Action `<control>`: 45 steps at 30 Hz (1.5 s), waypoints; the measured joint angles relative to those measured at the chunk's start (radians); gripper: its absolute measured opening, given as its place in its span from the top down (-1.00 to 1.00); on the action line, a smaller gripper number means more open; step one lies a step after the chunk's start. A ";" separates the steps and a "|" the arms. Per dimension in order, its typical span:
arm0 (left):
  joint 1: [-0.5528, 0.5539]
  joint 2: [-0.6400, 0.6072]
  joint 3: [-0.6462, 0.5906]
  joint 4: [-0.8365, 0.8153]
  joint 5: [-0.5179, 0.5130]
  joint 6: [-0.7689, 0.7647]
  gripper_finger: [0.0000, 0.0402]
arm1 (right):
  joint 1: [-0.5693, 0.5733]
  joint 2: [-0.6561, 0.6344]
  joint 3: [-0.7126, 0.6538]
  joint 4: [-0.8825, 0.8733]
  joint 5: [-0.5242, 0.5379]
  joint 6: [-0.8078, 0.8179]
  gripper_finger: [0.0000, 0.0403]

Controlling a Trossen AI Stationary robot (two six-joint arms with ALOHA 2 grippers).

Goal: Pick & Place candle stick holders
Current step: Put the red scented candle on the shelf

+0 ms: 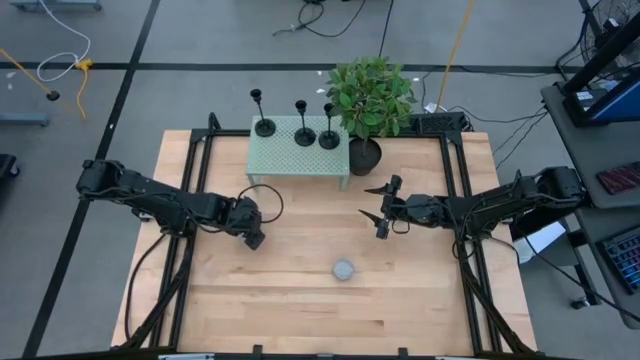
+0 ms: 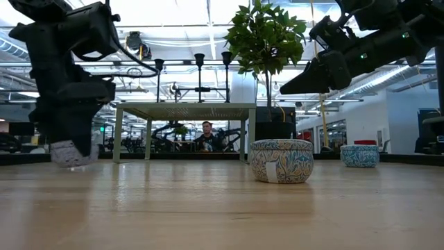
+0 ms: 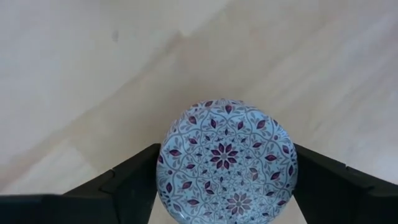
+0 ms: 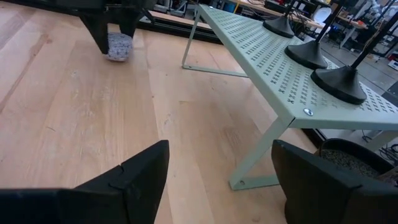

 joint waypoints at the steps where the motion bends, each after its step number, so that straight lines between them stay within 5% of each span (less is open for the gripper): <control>1: 0.001 0.000 0.000 0.011 -0.022 -0.010 -0.53 | 0.000 0.000 0.000 0.000 0.000 0.000 -0.38; 16: 0.143 0.000 0.041 0.132 -0.092 -0.048 -0.51 | 0.000 0.000 0.000 0.000 0.000 0.000 -0.38; 26: 0.187 0.000 0.210 0.122 -0.072 0.087 -0.58 | 0.000 0.000 0.000 0.000 0.000 0.000 -0.38; 38: 0.301 0.000 0.516 -0.113 -0.162 0.296 -0.58 | 0.000 0.000 0.000 0.000 0.000 0.000 -0.38; 45: 0.467 -0.001 0.559 -0.168 -0.117 0.375 -0.56 | 0.000 0.000 0.000 0.000 0.000 0.000 -0.38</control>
